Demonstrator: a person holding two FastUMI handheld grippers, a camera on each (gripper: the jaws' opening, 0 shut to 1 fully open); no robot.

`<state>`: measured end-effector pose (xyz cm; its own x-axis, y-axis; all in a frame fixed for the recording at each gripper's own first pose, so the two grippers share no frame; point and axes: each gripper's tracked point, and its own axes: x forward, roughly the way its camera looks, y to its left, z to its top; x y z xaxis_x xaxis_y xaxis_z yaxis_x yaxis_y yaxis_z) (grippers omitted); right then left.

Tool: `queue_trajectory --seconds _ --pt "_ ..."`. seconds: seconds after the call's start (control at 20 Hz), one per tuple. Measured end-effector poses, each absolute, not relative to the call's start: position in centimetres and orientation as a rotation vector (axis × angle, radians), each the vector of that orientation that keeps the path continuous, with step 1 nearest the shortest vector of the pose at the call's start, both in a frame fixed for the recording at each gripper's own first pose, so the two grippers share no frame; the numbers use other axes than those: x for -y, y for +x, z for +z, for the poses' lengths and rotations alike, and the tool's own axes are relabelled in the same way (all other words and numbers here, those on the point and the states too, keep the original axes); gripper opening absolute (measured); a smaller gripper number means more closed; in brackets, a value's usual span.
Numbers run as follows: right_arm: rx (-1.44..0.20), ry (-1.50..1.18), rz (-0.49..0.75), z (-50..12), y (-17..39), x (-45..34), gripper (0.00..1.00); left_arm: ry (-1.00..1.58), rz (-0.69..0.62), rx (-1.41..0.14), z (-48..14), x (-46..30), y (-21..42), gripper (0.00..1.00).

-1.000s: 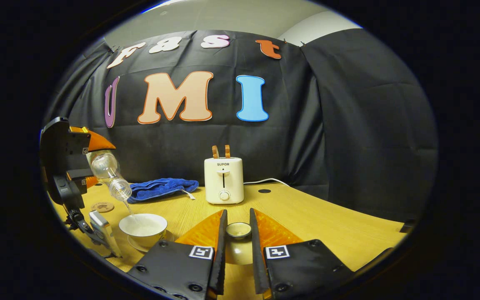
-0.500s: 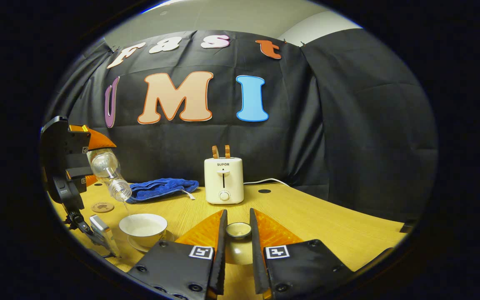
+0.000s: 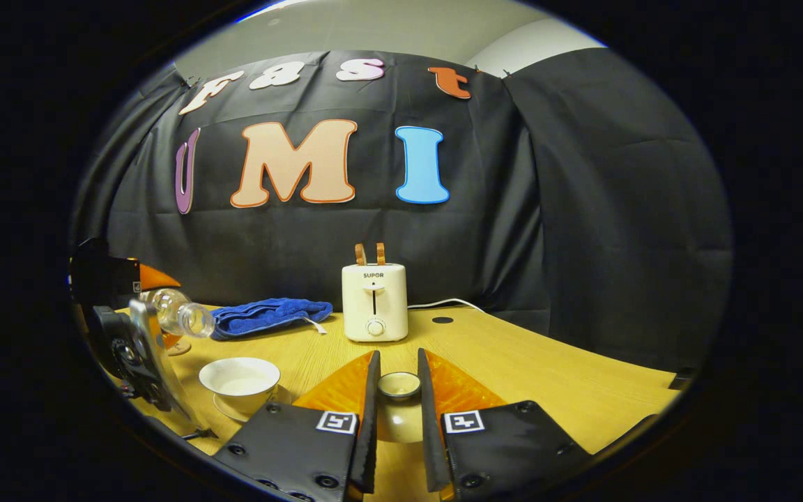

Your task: Open the teacup lid with one hand, grasp the water bottle and pour water into the teacup with the other hand; after pouring, place the water bottle on the coaster and then close the teacup lid.

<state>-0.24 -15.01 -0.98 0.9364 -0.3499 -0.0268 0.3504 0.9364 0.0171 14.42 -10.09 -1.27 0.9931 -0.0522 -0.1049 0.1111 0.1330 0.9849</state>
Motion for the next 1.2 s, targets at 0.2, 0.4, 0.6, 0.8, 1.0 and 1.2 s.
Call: queue_trajectory --seconds 0.2,0.4,0.6,0.8,1.0,1.2 --pt "-0.024 0.022 -0.358 -1.0 -0.2 15.1 0.31 1.095 -0.123 -0.078 -1.4 9.6 13.3 0.64" --pt "-0.023 0.022 -0.358 -1.0 -0.2 15.0 0.31 0.752 -0.091 -0.086 -0.8 7.7 11.8 0.64" --pt "-0.023 0.021 -0.357 -1.0 -0.3 15.0 0.31 0.469 -0.027 -0.087 -0.5 3.6 11.0 0.64" --pt "-0.023 0.021 -0.358 -0.9 -0.2 15.0 0.31 0.242 0.002 -0.079 -0.7 0.4 11.2 0.64" --pt "-0.023 0.020 -0.366 -0.9 -0.2 15.2 0.30 0.098 -0.022 -0.100 -1.5 -0.3 11.3 0.64" --pt "-0.023 0.020 -0.366 -1.0 -0.3 15.2 0.31 0.068 -0.018 -0.066 -0.7 -0.8 12.4 0.64"
